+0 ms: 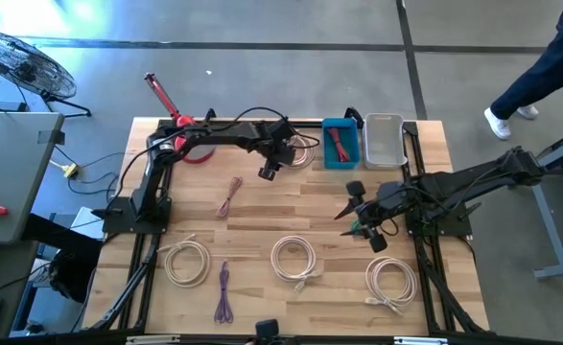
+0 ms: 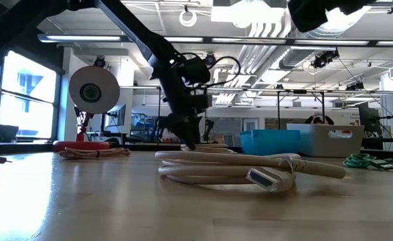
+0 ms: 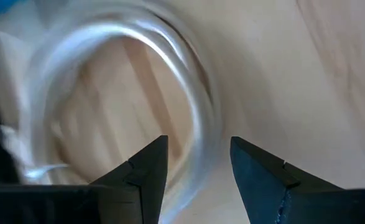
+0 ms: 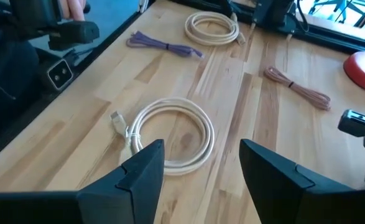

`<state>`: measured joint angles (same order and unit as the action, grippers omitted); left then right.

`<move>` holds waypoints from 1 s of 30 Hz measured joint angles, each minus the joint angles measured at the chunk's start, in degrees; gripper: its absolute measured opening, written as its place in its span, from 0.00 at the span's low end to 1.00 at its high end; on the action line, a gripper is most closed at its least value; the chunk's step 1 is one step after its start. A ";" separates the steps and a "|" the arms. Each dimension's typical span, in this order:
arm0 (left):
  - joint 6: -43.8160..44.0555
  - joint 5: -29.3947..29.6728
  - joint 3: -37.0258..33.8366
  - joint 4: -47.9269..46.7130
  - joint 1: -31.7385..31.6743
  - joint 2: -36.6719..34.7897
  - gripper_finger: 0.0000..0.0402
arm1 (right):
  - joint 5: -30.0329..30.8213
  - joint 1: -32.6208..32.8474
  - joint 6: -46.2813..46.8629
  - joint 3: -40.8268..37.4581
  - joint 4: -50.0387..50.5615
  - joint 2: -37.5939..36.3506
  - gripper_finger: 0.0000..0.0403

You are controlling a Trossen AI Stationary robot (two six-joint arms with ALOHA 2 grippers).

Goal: Pick & Place USB Port
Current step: Put the white HDMI cable into the gray bin

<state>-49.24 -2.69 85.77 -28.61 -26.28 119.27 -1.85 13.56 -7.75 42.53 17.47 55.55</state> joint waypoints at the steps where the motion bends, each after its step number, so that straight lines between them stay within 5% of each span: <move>1: 0.00 -0.31 -0.02 -0.17 0.00 0.57 0.42 | -0.02 0.00 0.01 -0.42 -0.45 0.00 0.50; 8: -0.01 1.52 0.07 0.13 -0.02 1.45 0.36 | 0.05 0.00 0.92 -1.19 -2.01 0.00 0.50; 14: 0.03 3.34 0.05 0.38 -0.31 1.54 0.05 | 0.04 0.00 1.75 -1.19 -2.32 0.00 0.50; 23: 3.05 8.38 -0.11 -2.56 1.67 -0.10 0.02 | 0.66 0.00 1.77 -1.19 -2.56 0.00 0.50; 30: 1.73 18.51 -0.13 -9.66 6.46 -9.32 0.02 | 8.32 0.00 -3.04 -1.19 -3.06 0.00 0.50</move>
<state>-47.52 15.82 85.64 -38.27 -19.83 109.96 6.48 13.56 -10.78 41.34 14.41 55.55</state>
